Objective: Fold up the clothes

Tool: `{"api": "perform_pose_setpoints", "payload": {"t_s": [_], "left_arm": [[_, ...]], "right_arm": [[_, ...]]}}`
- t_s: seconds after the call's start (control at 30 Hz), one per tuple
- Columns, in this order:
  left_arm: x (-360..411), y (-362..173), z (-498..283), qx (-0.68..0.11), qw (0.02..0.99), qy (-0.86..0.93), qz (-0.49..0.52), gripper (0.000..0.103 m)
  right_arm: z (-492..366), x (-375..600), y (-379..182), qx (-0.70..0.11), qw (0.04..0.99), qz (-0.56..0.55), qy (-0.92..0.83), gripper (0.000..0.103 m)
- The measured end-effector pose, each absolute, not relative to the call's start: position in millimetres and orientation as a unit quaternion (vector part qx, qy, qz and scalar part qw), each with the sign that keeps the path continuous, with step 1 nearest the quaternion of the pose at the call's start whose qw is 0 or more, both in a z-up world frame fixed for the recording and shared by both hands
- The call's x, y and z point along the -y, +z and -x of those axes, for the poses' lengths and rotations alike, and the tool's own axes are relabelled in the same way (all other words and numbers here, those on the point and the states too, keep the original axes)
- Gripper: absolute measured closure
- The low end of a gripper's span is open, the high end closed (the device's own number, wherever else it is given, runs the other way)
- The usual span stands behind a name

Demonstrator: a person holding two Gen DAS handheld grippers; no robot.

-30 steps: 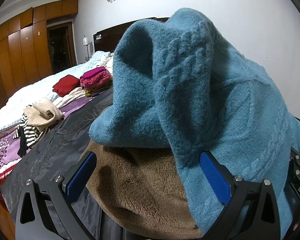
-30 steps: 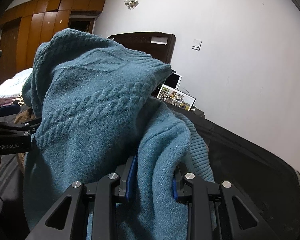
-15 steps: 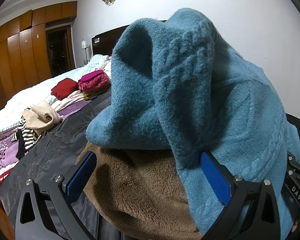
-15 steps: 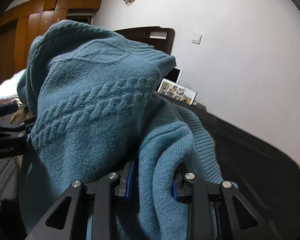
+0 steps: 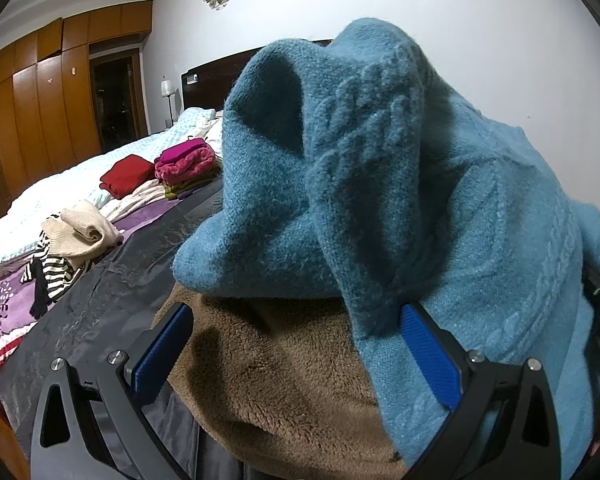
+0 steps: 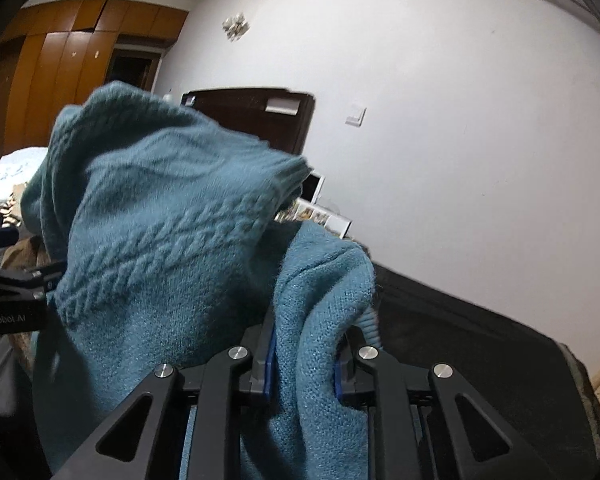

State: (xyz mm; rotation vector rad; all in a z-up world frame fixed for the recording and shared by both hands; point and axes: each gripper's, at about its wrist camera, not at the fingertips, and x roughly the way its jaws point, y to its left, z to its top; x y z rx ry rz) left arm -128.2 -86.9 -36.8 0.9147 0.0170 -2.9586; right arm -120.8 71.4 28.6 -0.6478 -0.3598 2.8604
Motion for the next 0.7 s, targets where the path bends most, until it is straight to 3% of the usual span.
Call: {"api": "perform_pose_setpoints", "payload": {"t_s": [0.7], "left_arm": [[92,2,88,-0.013,-0.052,-0.956,-0.289,0.0]], "right_arm": [[-1,-103,105,0.107,0.261,0.025,0.959,0.082]]}}
